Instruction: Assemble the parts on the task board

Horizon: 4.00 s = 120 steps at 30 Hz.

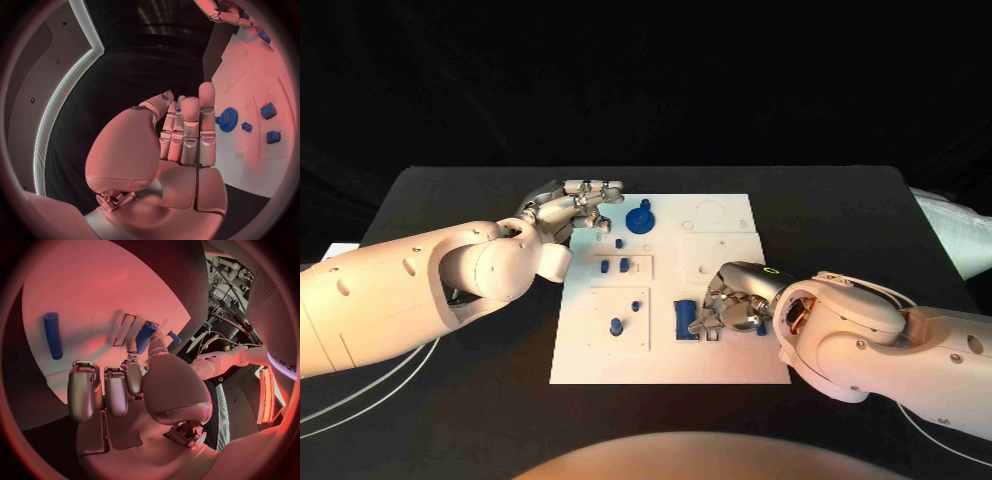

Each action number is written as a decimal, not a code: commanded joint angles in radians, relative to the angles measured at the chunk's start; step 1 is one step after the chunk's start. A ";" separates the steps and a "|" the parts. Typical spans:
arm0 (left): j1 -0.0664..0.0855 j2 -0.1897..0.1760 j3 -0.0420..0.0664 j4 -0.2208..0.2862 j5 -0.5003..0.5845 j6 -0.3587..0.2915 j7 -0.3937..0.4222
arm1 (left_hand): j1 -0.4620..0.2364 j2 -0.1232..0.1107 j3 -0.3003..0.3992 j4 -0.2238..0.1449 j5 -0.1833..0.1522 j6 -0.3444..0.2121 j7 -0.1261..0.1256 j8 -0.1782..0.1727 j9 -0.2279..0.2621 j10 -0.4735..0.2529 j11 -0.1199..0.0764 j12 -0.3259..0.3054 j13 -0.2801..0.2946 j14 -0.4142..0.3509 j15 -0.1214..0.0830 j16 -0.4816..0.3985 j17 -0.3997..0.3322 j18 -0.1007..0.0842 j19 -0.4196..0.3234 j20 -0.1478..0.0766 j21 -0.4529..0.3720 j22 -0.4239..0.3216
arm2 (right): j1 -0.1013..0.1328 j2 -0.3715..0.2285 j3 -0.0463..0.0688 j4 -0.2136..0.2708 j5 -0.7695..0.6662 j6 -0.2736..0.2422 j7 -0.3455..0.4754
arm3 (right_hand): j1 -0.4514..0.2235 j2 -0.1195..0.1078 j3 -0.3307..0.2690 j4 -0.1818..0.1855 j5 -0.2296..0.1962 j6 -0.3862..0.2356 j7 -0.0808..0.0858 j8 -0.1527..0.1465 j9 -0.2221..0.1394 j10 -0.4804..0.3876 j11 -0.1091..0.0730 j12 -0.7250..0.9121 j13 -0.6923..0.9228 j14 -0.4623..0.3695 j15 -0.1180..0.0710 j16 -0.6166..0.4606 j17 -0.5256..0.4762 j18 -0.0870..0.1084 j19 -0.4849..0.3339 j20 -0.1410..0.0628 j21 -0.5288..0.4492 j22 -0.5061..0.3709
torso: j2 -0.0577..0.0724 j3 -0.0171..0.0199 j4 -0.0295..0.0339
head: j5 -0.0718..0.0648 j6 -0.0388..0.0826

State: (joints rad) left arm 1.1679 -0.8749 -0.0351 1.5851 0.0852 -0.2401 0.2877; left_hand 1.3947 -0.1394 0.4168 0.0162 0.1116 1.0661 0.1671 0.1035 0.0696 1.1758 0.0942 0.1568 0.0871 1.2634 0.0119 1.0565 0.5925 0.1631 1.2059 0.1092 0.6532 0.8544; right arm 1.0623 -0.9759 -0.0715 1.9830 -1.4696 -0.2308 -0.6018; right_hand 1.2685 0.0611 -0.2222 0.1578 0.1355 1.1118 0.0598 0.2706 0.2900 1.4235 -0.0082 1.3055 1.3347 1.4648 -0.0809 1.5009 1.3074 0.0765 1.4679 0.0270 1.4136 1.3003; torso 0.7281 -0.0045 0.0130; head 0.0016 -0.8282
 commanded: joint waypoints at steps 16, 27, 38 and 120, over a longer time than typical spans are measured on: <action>-0.001 -0.002 0.000 0.012 -0.004 0.020 0.003 | -0.003 0.009 -0.007 0.002 0.000 -0.005 0.004 0.004 -0.001 -0.006 0.001 0.005 0.001 -0.002 -0.002 0.003 -0.002 0.017 0.006 0.002 -0.003 -0.001 | 0.065 -0.244 -0.001 0.061 0.049 0.026 0.035 | 0.041 0.020 0.006 -0.019 0.088 -0.046 0.030 -0.067 -0.024 -0.050 0.018 -0.130 -0.079 0.087 0.020 0.021 0.166 -0.022 0.010 0.015 0.010 0.009 | 0.003 0.0014 -0.0061 | -0.031 0.014; -0.001 -0.001 0.000 0.011 -0.004 0.025 0.002 | -0.003 0.009 -0.007 0.002 0.000 -0.005 0.004 0.004 -0.001 -0.006 0.001 0.005 0.001 -0.002 -0.002 0.003 -0.002 0.017 0.006 0.002 -0.003 -0.001 | 0.049 -0.245 -0.004 0.042 -0.043 0.080 0.010 | 0.026 0.018 -0.002 -0.009 0.098 -0.026 0.023 -0.064 -0.020 -0.046 0.012 -0.133 -0.080 0.086 0.016 0.017 0.161 -0.021 0.008 0.013 0.009 0.008 | 0.002 0.0015 -0.0032 | -0.034 0.014; -0.002 -0.002 0.000 0.008 -0.004 0.026 0.001 | -0.004 0.011 -0.010 0.002 0.000 -0.007 0.004 0.004 -0.001 -0.010 0.002 0.008 0.001 -0.003 -0.001 0.003 -0.004 0.017 0.006 0.002 -0.007 -0.004 | 0.026 -0.208 -0.005 0.014 -0.086 0.112 0.005 | 0.025 0.018 -0.002 -0.008 0.100 -0.025 0.023 -0.065 -0.020 -0.046 0.012 -0.135 -0.081 0.085 0.015 0.016 0.159 -0.020 0.007 0.013 0.007 0.006 | 0.002 0.0008 -0.0033 | -0.032 0.010; -0.003 -0.001 0.000 0.017 -0.006 0.029 -0.006 | -0.004 0.012 -0.013 0.002 0.000 -0.007 0.004 0.004 -0.001 -0.011 0.002 0.010 0.002 -0.004 -0.001 0.003 -0.006 0.017 0.006 0.002 -0.009 -0.005 | 0.004 -0.074 -0.003 0.012 0.185 -0.013 -0.013 | -0.143 -0.111 0.527 -0.057 0.162 0.040 0.003 -0.112 0.017 0.009 -0.007 -0.101 -0.020 0.089 -0.001 0.021 0.179 -0.026 0.018 -0.003 0.020 0.036 | 0.002 0.0008 -0.0020 | -0.023 -0.003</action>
State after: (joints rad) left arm 1.1652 -0.8779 -0.0358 1.5983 0.0834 -0.2294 0.2798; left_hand 1.3907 -0.1354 0.4098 0.0175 0.1116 1.0625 0.1707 0.1035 0.0696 1.1723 0.0978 0.1625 0.0876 1.2619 0.0133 1.0565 0.5871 0.1630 1.2059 0.1091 0.6486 0.8502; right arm 1.0693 -1.0551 -0.0740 1.9991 -1.2961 -0.2822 -0.6064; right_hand 1.1317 -0.0502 0.3029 0.0947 0.2928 1.1448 0.0630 0.1551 0.3071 1.4251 -0.0168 1.1986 1.3081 1.4682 -0.0774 1.5219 1.3079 0.0611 1.4641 0.0308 1.4292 1.3081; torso 0.7295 -0.0040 0.0109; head -0.0230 -0.8296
